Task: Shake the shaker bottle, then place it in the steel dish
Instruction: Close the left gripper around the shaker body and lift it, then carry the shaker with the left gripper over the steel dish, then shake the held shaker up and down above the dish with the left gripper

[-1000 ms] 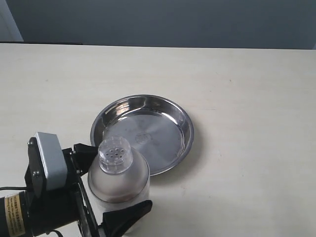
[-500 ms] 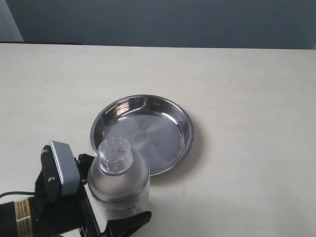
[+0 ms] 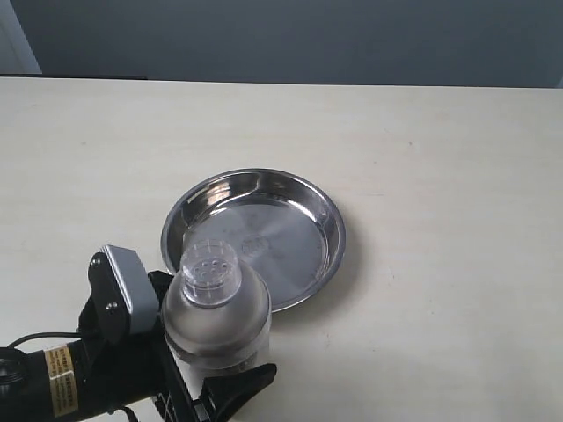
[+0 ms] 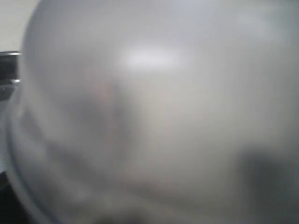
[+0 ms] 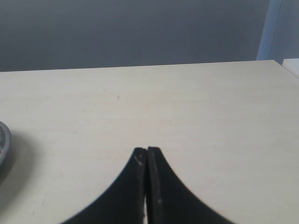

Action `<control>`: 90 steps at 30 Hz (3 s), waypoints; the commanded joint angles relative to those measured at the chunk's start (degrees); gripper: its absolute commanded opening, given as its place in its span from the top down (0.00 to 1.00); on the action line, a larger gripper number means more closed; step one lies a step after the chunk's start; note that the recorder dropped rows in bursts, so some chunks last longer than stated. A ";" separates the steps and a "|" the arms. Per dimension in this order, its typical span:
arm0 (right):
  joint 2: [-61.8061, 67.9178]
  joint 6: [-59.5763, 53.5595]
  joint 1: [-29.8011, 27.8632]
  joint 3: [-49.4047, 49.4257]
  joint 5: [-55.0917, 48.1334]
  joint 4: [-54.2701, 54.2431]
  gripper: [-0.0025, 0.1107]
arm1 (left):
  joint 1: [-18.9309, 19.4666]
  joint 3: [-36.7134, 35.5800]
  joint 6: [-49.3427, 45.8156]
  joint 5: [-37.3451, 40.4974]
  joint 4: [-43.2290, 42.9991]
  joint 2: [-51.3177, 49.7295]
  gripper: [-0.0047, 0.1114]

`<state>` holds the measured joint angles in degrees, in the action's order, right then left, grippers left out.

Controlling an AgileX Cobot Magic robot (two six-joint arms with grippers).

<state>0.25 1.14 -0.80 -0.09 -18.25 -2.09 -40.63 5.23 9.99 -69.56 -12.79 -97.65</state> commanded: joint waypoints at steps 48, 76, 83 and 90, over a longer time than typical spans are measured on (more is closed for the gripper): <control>-0.25 0.00 0.21 0.09 0.67 -0.10 0.99 | -0.03 2.09 1.93 -0.41 -0.26 -0.80 0.96; -0.25 0.00 0.21 0.09 0.67 -0.10 0.99 | 6.84 26.87 -11.41 41.31 18.03 11.69 0.96; -0.25 0.00 0.21 0.09 0.67 -0.10 0.99 | 7.03 38.58 -13.74 43.64 20.60 20.70 0.96; -0.25 0.00 0.21 0.09 0.67 -0.10 0.99 | 5.98 35.38 -10.48 43.78 16.25 9.51 0.96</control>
<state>0.25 1.25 -0.80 -0.09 -18.25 -2.20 -33.66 39.50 -1.16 -24.29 7.63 -90.31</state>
